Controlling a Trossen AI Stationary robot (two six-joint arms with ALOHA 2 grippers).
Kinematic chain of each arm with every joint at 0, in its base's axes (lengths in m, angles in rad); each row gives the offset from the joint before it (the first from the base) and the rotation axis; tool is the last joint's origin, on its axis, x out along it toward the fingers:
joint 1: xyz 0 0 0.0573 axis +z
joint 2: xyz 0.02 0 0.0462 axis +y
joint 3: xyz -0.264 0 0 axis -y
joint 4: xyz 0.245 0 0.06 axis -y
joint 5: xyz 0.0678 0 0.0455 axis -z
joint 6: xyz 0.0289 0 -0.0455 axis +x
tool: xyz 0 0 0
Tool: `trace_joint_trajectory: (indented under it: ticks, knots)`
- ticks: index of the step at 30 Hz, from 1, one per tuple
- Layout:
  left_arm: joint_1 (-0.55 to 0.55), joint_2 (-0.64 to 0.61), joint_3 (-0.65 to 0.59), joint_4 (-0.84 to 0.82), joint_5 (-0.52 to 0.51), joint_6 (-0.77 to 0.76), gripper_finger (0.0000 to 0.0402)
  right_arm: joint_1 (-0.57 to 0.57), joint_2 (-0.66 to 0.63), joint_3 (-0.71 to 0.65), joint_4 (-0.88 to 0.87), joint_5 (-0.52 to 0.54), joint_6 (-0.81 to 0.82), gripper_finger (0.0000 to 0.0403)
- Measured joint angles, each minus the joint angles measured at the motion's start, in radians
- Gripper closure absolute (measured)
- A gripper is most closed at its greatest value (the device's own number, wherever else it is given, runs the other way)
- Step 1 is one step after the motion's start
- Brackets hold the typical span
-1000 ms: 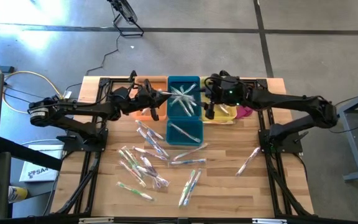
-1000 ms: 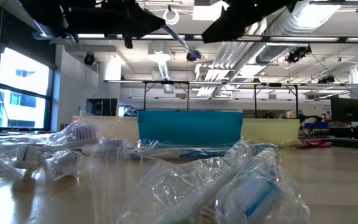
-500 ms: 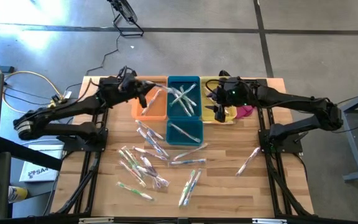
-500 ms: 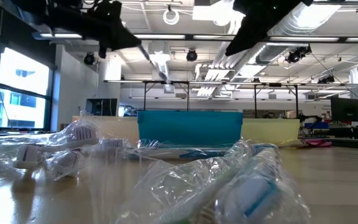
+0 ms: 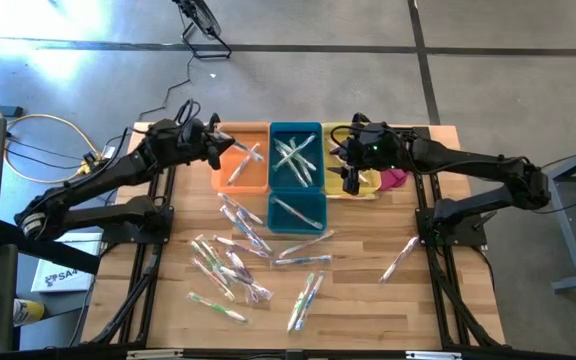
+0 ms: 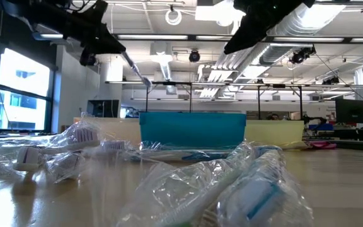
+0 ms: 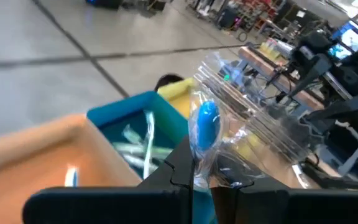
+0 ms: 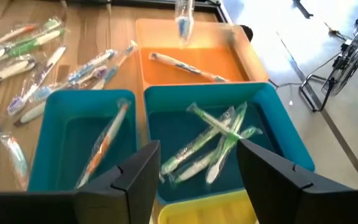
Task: Pick & Place Toothbrushes
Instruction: Put the blue toothbrush into the orange bin
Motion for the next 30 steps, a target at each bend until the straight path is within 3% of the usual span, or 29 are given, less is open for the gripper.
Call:
trace_joint_trajectory:
  ticks: [13,30]
  knots:
    - [0.071,0.145,0.000,-0.063,0.093,-0.117,0.0382,0.000,0.000,0.000,0.000,0.000,0.019,0.0198]
    - [0.120,0.324,0.000,-0.070,0.098,-0.131,0.0382,0.000,0.000,0.000,0.000,-0.004,0.026,0.0198]
